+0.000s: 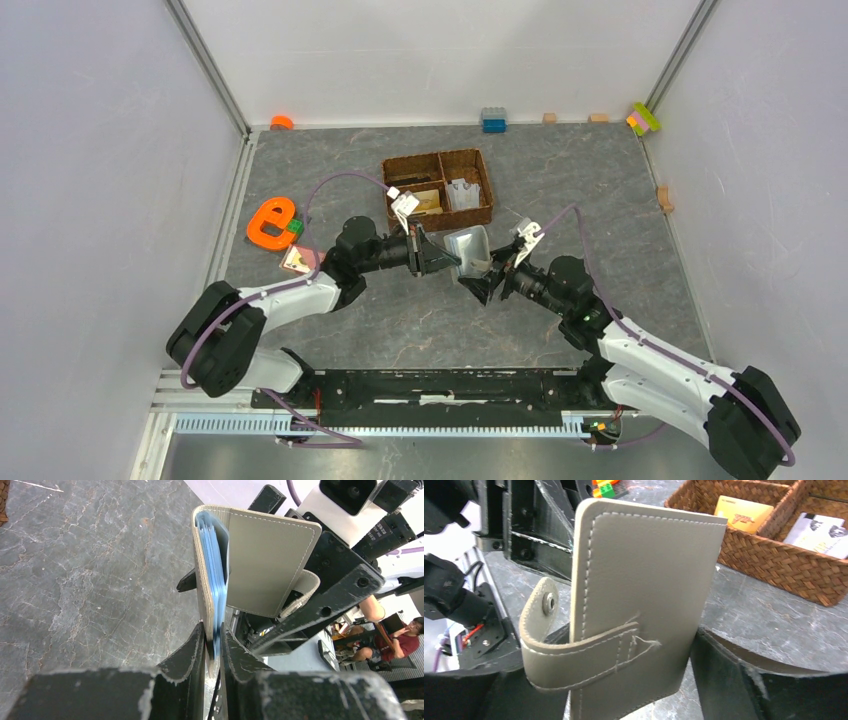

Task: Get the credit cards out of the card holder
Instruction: Open the card holder, then remove the credit card from the card holder.

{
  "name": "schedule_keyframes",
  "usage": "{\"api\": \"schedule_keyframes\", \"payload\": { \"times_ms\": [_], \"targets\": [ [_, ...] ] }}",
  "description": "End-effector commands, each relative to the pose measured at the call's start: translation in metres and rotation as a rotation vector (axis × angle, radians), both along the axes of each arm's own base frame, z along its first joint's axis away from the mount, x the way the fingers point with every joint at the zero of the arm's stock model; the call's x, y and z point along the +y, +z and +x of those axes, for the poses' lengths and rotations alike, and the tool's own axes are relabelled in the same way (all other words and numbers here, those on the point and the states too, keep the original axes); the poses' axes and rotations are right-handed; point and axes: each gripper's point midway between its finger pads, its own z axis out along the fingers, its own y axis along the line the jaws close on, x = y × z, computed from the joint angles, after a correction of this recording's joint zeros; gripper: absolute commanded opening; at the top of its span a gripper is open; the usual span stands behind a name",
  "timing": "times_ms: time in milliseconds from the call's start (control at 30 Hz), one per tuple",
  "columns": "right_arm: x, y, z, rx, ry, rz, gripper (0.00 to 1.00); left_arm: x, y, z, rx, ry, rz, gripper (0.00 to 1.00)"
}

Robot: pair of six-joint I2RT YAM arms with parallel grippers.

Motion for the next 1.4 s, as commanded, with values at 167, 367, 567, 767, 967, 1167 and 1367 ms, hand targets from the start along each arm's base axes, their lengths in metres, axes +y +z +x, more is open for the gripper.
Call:
{"api": "schedule_keyframes", "payload": {
  "times_ms": [167, 367, 567, 767, 967, 1167, 1367],
  "targets": [
    [-0.008, 0.01, 0.023, -0.039, -0.132, -0.065, 0.45, -0.006, 0.023, 0.001, -0.058, -0.025, -0.041, 0.08],
    [-0.011, 0.006, 0.027, -0.026, -0.162, -0.089, 0.3, -0.006, 0.023, 0.001, -0.057, -0.021, -0.038, 0.12],
    [-0.026, 0.004, 0.037, -0.019, -0.257, -0.119, 0.39, -0.004, 0.02, 0.004, -0.055, -0.001, -0.023, 0.08],
    [-0.058, 0.006, 0.047, -0.023, -0.432, -0.136, 0.53, 0.0, 0.011, 0.013, -0.043, 0.059, 0.031, 0.04],
    [-0.075, 0.008, 0.049, -0.032, -0.521, -0.133, 0.55, -0.001, 0.008, 0.014, -0.034, 0.061, 0.044, 0.04],
    [-0.077, -0.001, 0.053, 0.007, -0.541, -0.194, 0.55, 0.0, 0.006, 0.016, -0.027, 0.068, 0.054, 0.04],
    [-0.084, -0.004, 0.055, 0.023, -0.577, -0.233, 0.95, 0.0, -0.003, 0.021, 0.0, 0.089, 0.091, 0.06]
  ]
}}
